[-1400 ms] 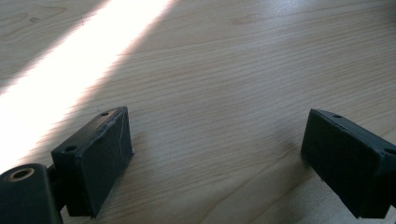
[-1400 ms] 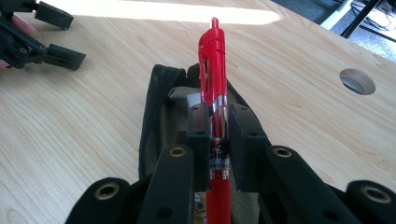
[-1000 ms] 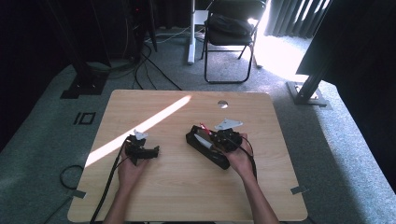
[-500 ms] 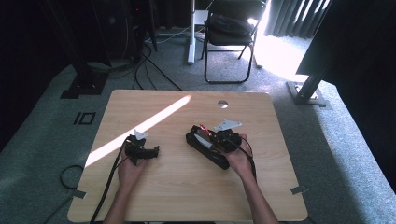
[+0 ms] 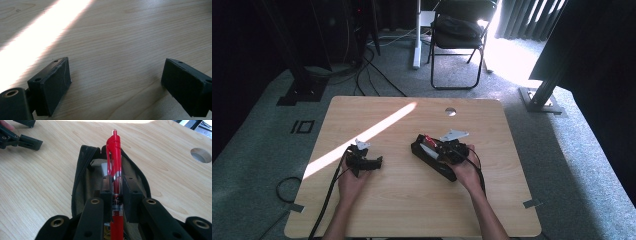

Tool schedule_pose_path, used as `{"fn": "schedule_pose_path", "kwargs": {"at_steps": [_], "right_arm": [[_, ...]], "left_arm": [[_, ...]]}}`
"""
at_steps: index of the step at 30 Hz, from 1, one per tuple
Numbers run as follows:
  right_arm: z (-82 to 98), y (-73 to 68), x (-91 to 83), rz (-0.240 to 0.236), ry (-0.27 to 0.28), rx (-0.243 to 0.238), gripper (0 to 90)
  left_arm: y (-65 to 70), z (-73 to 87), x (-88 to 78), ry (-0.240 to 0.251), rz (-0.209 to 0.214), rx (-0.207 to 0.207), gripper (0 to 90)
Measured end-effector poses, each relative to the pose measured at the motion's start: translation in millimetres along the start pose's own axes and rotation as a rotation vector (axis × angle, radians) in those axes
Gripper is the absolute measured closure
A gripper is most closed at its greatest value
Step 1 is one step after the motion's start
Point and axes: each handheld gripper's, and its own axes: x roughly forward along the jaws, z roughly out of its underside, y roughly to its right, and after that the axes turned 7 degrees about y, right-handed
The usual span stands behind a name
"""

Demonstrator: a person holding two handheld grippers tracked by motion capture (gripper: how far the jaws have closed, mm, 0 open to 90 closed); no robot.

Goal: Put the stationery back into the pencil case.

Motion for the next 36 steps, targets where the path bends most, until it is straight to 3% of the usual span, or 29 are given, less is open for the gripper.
{"fn": "schedule_pose_path", "kwargs": {"at_steps": [36], "right_arm": [[8.5, -12.0, 16.4, -0.035, -0.073, -0.026, 79.8]], "left_arm": [[0.0, 0.0, 0.0, 0.000, 0.000, 0.000, 8.9]]}}
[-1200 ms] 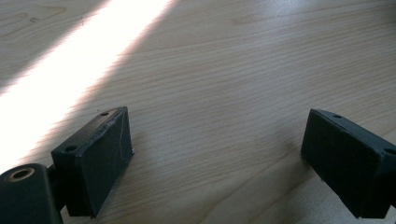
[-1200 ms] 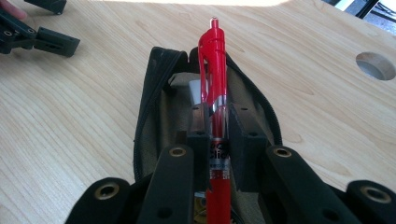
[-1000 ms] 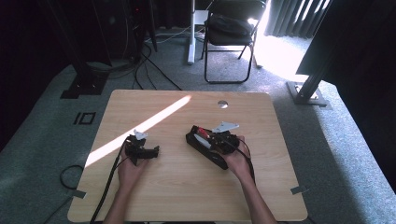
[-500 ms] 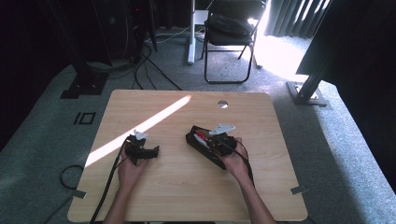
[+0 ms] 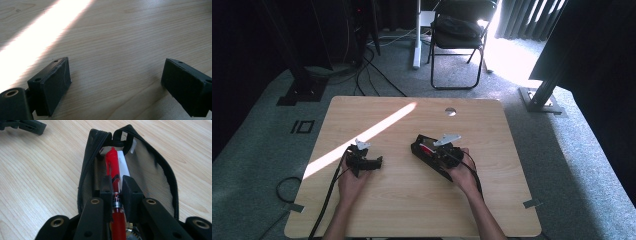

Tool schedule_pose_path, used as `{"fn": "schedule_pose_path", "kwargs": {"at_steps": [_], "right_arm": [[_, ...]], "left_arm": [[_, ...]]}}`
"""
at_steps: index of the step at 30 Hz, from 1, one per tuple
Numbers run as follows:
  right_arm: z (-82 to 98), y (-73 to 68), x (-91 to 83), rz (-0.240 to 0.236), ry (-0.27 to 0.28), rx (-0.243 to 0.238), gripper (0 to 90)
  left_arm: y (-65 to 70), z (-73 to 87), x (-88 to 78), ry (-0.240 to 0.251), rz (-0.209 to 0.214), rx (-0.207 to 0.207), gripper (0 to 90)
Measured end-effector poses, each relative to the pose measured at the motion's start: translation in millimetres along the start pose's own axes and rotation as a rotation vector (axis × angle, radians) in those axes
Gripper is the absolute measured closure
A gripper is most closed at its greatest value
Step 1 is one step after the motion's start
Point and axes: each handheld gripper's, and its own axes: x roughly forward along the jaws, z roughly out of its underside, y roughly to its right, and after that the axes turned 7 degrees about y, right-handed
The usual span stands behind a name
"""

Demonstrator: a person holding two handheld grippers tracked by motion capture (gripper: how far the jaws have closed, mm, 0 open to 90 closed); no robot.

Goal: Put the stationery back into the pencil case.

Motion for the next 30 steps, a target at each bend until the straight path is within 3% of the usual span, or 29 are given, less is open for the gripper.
{"fn": "schedule_pose_path", "kwargs": {"at_steps": [18, 30], "right_arm": [[-6.8, 1.1, 9.1, -0.036, -0.029, -0.015, 79.6], [-6.5, 4.0, 15.4, -0.064, -0.038, 0.004, 77.8]], "left_arm": [[0.0, 0.0, 0.0, 0.000, 0.000, 0.000, 8.9], [0.0, 0.0, 0.0, 0.000, 0.000, 0.000, 8.9]]}}
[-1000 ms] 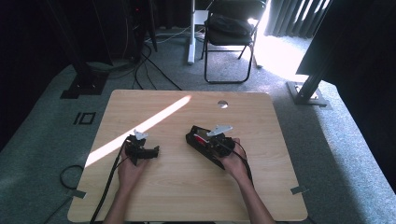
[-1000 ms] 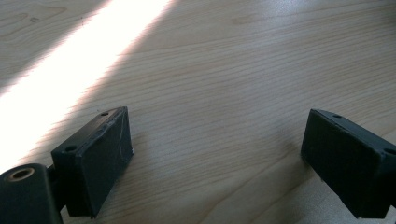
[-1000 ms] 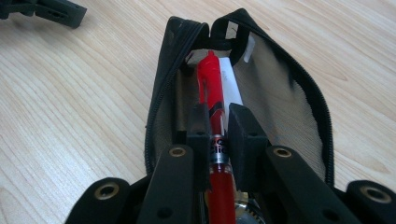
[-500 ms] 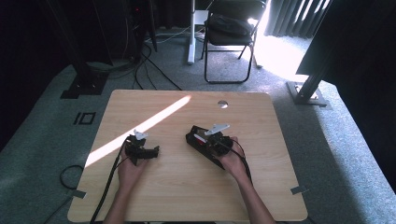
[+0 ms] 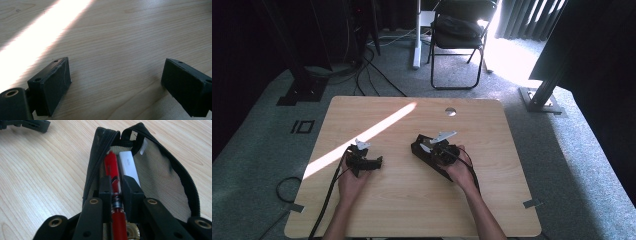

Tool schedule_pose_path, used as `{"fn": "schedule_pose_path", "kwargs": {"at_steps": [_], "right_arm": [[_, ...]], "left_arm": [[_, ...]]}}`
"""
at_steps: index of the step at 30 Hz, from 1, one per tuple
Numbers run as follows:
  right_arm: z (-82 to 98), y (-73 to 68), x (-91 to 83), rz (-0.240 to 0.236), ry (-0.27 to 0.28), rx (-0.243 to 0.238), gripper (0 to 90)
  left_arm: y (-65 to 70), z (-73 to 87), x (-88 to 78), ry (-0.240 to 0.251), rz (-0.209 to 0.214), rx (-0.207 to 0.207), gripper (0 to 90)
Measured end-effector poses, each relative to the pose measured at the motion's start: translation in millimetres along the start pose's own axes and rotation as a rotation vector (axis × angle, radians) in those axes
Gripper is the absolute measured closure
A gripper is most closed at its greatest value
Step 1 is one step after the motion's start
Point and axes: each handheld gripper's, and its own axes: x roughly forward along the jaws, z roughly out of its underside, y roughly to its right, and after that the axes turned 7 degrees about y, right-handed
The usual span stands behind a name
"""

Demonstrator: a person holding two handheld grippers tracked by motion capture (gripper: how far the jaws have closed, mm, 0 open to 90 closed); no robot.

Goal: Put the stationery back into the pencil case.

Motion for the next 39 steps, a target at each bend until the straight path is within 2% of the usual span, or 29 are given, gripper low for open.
{"fn": "schedule_pose_path", "kwargs": {"at_steps": [7, 14, 24, 25, 29, 32, 34, 39], "right_arm": [[-0.8, 1.1, -4.0, 0.009, 0.012, 0.004, 73.6], [-1.1, -0.3, -23.4, 0.037, 0.067, 0.022, 62.9], [1.4, -9.0, -43.7, 0.045, 0.151, 0.014, 49.9], [6.3, -14.1, -50.2, 0.042, 0.188, 0.011, 48.2], [11.7, -18.6, -53.4, 0.034, 0.198, 0.009, 47.0], [19.4, -28.1, -53.1, 0.023, 0.213, 0.000, 46.3], [24.1, -36.7, -50.9, 0.018, 0.224, -0.025, 46.0], [36.2, -57.7, -42.6, -0.010, 0.210, -0.096, 45.0]], "left_arm": [[0.0, 0.0, 0.1, 0.000, 0.000, 0.000, 8.9], [0.0, 0.0, 0.1, 0.000, 0.000, 0.000, 8.9], [0.0, -0.1, 0.1, 0.000, 0.000, 0.000, 8.9], [0.0, -0.1, 0.1, 0.000, 0.000, 0.000, 8.9], [0.0, -0.1, 0.1, 0.000, 0.000, 0.000, 8.9], [0.1, -0.1, 0.1, 0.000, 0.000, 0.000, 8.9], [0.0, -0.1, 0.1, 0.000, 0.000, 0.000, 8.9], [0.0, -0.1, 0.1, 0.000, 0.000, 0.000, 8.9]]}}
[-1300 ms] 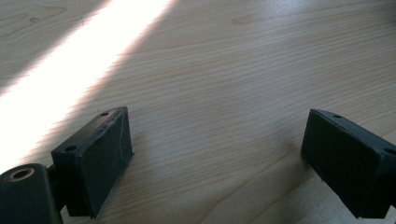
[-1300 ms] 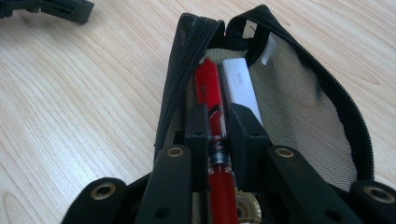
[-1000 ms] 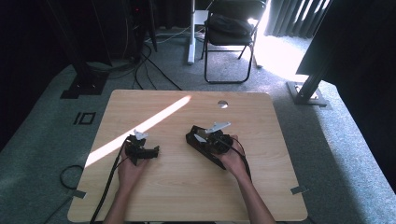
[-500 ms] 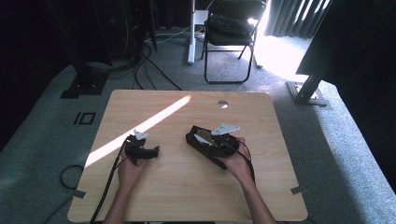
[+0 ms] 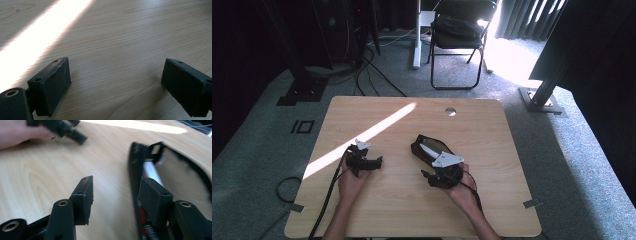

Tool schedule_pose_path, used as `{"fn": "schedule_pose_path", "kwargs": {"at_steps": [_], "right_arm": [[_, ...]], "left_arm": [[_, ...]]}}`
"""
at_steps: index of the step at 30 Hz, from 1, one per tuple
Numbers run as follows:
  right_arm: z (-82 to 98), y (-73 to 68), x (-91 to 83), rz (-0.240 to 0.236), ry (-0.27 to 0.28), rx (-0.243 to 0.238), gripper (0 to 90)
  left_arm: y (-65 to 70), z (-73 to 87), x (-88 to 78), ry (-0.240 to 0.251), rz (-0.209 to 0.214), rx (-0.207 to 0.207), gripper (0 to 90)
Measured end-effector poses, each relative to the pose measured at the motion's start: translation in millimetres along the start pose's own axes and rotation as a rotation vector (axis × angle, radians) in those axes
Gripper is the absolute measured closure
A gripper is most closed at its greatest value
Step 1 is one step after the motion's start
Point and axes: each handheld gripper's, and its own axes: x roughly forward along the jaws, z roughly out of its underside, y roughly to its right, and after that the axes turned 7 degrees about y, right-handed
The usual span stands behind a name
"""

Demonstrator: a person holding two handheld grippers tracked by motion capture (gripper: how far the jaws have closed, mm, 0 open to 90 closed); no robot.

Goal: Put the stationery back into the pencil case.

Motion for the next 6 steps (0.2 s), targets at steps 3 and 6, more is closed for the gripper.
{"fn": "schedule_pose_path", "kwargs": {"at_steps": [3, 6], "right_arm": [[6.0, -7.5, 1.8, -0.010, -0.020, -0.022, 44.6], [10.3, -8.2, 1.7, -0.013, -0.025, -0.027, 44.6]], "left_arm": [[0.0, 0.0, 0.0, 0.000, 0.000, 0.000, 8.9], [0.0, 0.0, 0.0, 0.000, 0.000, 0.000, 8.9]]}}
